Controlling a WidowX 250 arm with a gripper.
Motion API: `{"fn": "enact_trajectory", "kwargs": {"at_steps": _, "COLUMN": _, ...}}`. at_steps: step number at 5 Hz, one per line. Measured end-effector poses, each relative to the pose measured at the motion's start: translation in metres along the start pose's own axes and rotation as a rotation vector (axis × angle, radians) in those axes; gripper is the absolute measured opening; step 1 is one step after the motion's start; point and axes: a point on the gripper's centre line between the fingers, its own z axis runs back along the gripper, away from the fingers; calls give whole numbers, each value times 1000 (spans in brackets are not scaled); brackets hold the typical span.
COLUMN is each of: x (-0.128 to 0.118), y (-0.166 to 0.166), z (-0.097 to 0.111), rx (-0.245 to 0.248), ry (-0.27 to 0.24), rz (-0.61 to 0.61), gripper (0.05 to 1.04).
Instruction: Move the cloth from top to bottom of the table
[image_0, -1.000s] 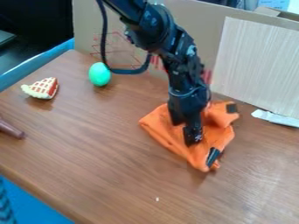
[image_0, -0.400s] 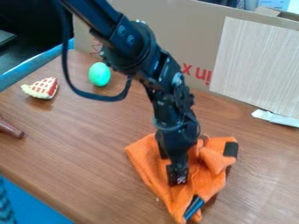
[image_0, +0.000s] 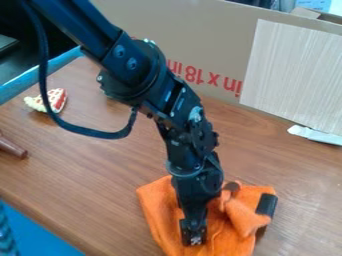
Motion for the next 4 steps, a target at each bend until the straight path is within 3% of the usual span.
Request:
{"fn": "enact_trajectory", "kwargs": {"at_steps": 1, "x": 2, "y": 1, "z": 1, "rx": -3, "ry": 2, "rz": 4, "gripper": 999}}
{"fn": "enact_trajectory", "kwargs": {"at_steps": 4, "x": 47, "y": 89, "z": -2, "rx": 69, "ry": -18, "rz": 177, "gripper": 999}}
